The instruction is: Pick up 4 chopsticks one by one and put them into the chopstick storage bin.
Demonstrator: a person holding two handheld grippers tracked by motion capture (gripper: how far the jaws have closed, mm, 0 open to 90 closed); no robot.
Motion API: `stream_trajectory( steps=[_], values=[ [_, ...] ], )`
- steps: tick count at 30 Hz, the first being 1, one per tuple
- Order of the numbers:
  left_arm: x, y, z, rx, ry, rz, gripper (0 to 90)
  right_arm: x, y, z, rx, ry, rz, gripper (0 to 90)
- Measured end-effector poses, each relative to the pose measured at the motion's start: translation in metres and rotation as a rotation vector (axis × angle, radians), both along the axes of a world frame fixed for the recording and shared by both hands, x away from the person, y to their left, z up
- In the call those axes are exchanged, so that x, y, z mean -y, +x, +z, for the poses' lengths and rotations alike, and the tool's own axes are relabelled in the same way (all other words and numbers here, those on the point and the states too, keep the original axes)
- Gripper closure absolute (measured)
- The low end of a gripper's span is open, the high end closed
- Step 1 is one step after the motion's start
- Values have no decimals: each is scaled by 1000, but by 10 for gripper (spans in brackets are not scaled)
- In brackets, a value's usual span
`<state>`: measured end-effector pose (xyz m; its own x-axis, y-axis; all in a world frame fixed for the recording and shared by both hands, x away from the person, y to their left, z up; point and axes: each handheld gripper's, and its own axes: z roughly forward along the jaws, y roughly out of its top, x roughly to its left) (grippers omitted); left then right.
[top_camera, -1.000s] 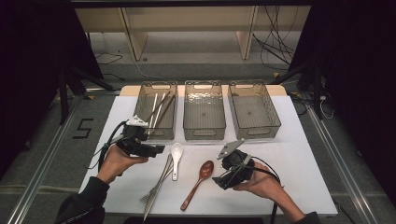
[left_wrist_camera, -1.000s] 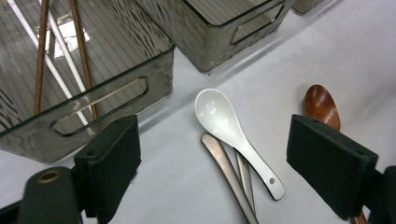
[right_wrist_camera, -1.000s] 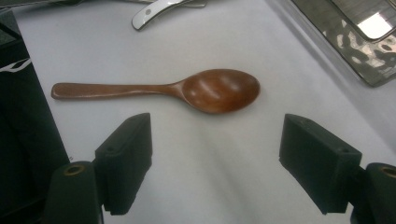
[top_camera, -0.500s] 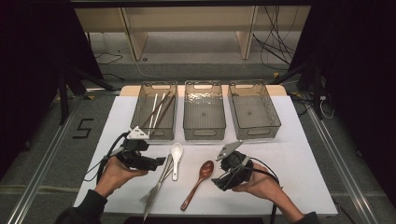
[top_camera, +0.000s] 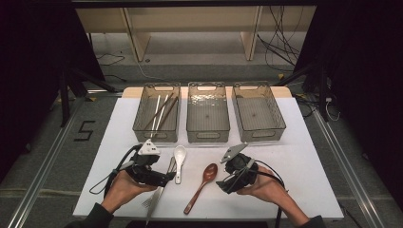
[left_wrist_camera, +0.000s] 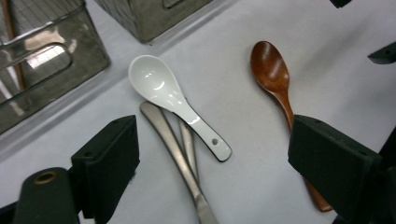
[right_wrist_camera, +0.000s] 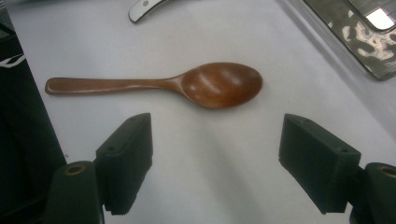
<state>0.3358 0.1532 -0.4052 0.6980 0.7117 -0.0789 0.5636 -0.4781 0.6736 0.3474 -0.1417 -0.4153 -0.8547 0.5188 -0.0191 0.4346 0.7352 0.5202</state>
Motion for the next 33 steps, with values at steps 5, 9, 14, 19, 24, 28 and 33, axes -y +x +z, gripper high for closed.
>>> stream_trajectory(
  steps=[5, 9, 14, 19, 24, 28, 33],
  values=[
    [8, -5, -4, -6, 15, -21, 156, 1, 0, 0, -1, -2, -6, 267],
    [16, -9, -7, -15, 27, -42, 156, 2, 0, 0, -1, 0, -12, 267],
    [24, -11, -11, -24, 48, -65, 155, 5, 1, 2, 4, 6, -21, 267],
    [28, -11, -13, -31, 52, -74, 155, 9, 1, 2, 3, 10, -32, 267],
    [34, -10, -16, -40, 61, -83, 155, 14, 2, 3, 6, 16, -44, 267],
    [40, -9, -18, -47, 67, -95, 155, 21, 2, 3, 10, 25, -57, 267],
    [47, -7, -22, -58, 85, -116, 155, 28, 1, 4, 4, 37, -77, 266]
  ],
)
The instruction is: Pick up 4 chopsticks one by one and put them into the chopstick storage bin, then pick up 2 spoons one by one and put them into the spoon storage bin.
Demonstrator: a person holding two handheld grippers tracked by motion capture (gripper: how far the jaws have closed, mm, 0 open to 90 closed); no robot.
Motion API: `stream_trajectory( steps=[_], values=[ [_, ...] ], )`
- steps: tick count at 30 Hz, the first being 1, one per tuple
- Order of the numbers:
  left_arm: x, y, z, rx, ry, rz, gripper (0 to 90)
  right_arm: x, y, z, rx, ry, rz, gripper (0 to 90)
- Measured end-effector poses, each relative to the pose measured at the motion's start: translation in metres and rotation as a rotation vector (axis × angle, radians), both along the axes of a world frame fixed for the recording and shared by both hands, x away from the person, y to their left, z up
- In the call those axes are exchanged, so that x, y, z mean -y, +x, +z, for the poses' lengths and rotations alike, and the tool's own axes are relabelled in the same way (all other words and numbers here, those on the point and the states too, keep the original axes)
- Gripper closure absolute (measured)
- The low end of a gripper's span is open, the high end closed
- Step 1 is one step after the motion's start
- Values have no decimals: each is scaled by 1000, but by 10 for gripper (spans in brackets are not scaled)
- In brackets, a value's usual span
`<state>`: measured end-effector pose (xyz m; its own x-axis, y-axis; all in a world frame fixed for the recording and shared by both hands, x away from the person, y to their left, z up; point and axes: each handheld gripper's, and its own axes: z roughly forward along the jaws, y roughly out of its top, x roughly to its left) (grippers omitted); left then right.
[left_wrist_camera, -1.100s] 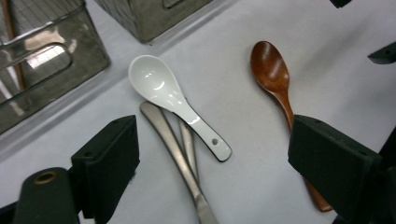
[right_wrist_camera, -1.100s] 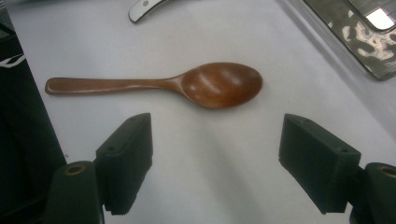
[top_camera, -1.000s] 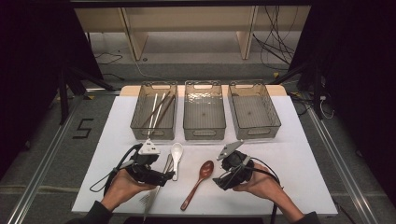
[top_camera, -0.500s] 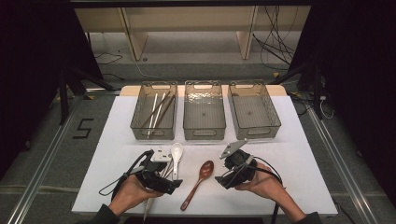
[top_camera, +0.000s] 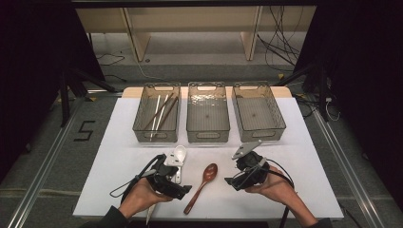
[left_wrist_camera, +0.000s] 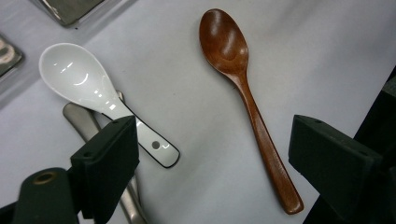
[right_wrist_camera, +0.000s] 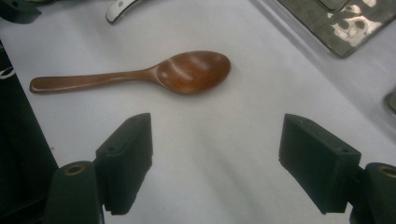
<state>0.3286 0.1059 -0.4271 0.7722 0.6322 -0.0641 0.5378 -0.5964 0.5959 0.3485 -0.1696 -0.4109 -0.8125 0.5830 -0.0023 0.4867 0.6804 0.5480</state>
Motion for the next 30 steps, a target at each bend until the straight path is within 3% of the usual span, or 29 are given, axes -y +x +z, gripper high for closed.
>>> stream_trajectory(
  steps=[5, 15, 22, 26, 30],
  values=[
    [9, 1, -6, -11, 24, -18, 155, 6, -1, 0, 3, 4, -17, 265],
    [35, -1, -20, -38, 121, -77, 156, 9, -3, 1, 8, 5, -22, 265],
    [38, 2, -27, -81, 176, -95, 168, 11, 1, -1, 0, 4, -24, 265],
    [40, 1, -31, -84, 207, -108, 192, 9, 0, -1, -2, -3, -23, 265],
    [44, -1, -32, -89, 212, -126, 227, 9, -2, -1, 0, -7, -22, 265]
  ],
)
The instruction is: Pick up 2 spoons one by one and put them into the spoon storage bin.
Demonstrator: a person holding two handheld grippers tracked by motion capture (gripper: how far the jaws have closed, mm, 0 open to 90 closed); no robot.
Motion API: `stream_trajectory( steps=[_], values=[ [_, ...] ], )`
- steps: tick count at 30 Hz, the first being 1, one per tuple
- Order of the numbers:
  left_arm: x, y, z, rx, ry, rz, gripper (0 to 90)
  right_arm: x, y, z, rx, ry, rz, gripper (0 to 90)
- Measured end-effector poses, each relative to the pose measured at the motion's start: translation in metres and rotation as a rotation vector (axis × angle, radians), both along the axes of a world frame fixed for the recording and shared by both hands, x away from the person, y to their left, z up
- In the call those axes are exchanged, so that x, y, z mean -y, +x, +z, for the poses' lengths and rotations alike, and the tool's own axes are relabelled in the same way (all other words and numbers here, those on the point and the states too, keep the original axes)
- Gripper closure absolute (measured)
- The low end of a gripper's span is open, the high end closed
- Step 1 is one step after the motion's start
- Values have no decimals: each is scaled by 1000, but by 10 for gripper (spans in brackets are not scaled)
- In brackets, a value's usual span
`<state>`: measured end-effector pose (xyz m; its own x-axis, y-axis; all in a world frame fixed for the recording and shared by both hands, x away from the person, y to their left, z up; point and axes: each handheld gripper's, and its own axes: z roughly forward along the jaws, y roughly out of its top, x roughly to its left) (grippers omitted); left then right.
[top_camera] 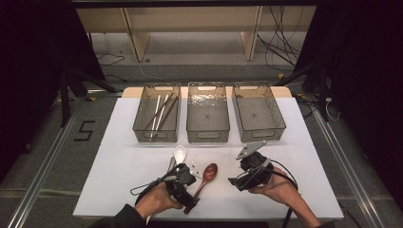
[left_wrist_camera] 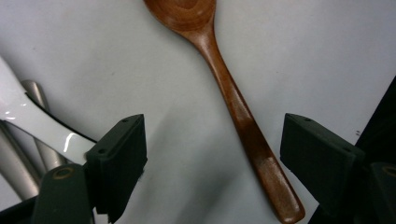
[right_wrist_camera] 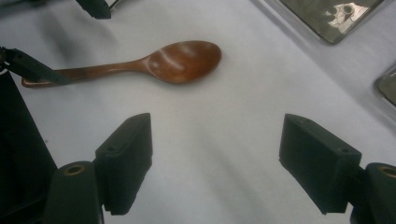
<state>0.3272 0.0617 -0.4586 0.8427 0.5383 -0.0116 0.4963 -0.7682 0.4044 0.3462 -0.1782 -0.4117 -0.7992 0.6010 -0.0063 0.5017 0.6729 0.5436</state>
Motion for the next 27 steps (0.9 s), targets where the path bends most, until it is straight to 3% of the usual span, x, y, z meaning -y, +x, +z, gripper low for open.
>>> stream_trajectory(
  steps=[9, 18, 23, 27],
  values=[
    [7, -1, -8, -3, 35, -43, 359, 0, -1, 0, 4, -3, -5, 269],
    [4, 2, -6, -23, 36, -72, 573, 0, 0, -1, -1, -4, -2, 271],
    [-2, 9, -6, -40, 13, -58, 708, 0, 0, -1, -4, -4, -5, 272],
    [-3, 13, -6, -56, 11, -56, 752, -2, 0, -2, -9, -6, 2, 273]
  ],
)
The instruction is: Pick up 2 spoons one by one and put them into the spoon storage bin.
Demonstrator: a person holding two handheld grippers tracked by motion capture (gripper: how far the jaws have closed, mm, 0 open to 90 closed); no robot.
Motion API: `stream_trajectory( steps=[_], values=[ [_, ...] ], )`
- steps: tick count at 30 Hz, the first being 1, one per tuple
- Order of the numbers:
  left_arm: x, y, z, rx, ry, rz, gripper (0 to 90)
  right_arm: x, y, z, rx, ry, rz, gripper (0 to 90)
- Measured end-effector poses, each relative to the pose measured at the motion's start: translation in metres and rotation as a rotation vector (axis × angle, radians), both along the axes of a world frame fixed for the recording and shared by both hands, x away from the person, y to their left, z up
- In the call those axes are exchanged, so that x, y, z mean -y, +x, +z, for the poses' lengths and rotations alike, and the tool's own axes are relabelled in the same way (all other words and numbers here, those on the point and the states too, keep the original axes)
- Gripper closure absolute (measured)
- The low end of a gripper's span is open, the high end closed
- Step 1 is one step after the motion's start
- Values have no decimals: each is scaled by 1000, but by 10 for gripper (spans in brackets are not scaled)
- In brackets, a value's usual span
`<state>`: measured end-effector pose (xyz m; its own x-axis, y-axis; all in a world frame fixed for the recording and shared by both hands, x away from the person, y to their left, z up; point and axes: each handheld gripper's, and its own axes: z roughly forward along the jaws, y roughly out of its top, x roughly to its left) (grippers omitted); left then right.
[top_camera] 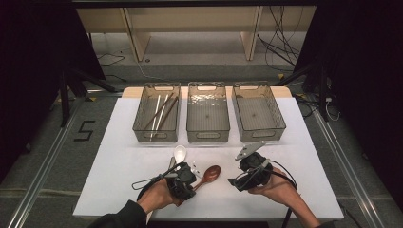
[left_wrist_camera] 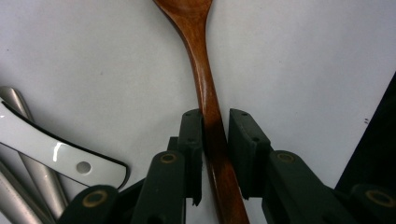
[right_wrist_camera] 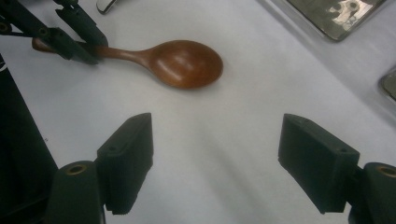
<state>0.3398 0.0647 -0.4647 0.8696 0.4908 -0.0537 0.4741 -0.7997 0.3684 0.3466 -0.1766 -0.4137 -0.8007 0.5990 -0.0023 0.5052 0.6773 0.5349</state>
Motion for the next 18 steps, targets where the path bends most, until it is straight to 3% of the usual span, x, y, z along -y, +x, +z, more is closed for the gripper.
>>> stream_trajectory(
  steps=[18],
  values=[
    [-2, -1, 3, -13, 0, -45, 803, 1, 0, 0, 1, 1, -4, 276]
  ],
)
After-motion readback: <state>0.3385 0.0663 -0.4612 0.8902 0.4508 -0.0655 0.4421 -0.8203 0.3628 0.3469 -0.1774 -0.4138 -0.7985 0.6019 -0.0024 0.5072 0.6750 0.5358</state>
